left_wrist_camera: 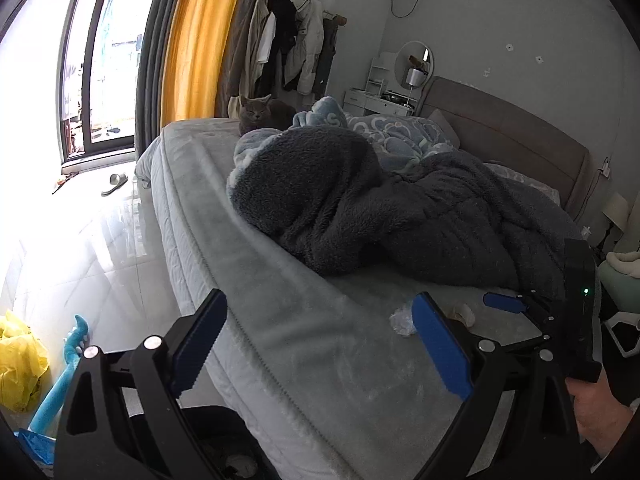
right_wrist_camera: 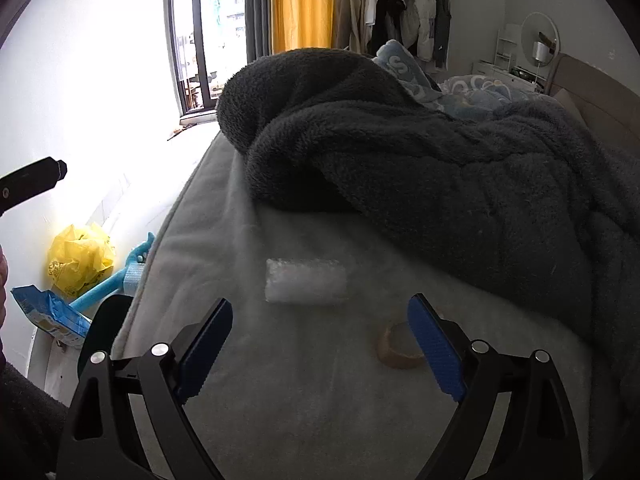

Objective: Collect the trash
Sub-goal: 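Move both tools back to the bed toward the tape roll core, then close the right tool on the brown tape roll core while the left tool grasps the bubble-wrap roll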

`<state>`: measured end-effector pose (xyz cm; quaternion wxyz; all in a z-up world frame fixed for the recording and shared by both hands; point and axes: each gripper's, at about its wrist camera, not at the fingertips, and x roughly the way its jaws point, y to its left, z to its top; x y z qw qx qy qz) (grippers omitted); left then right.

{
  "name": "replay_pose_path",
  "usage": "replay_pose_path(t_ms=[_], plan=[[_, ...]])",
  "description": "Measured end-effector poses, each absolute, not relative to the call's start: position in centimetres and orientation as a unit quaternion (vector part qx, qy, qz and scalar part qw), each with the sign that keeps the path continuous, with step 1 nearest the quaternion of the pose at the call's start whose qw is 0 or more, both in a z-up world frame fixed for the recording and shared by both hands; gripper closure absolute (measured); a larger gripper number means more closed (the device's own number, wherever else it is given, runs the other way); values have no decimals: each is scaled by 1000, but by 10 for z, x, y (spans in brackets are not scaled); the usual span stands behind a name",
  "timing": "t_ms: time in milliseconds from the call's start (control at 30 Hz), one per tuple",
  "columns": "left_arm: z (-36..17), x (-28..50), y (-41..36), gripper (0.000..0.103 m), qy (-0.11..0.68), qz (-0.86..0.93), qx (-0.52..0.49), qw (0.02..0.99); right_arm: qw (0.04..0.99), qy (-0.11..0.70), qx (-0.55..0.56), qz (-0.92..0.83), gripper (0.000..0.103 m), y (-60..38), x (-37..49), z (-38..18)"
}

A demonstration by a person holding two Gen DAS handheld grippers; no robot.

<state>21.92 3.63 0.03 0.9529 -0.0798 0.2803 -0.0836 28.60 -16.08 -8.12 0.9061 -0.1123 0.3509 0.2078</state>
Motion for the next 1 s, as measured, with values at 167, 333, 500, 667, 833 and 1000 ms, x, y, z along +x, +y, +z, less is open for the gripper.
replay_pose_path(t_ms=[167, 333, 500, 667, 833, 1000], plan=[[-5, 236, 12, 8, 287, -91, -69, 951, 913, 349, -113, 180, 13, -184, 294, -88], [-12, 254, -10, 8, 298, -105, -70, 946, 909, 366, -100, 173, 13, -201, 311, -101], [-26, 271, -32, 8, 320, -112, -63, 939, 900, 386, -92, 180, 13, -208, 325, -113], [-37, 281, -49, 8, 335, -114, -48, 934, 896, 395, -76, 191, 18, -209, 334, -120], [-48, 290, -58, 8, 347, -114, -40, 930, 886, 414, -75, 196, 44, -209, 338, -126], [-58, 302, -69, 8, 361, -122, -51, 923, 885, 413, -68, 204, 52, -213, 336, -123]])
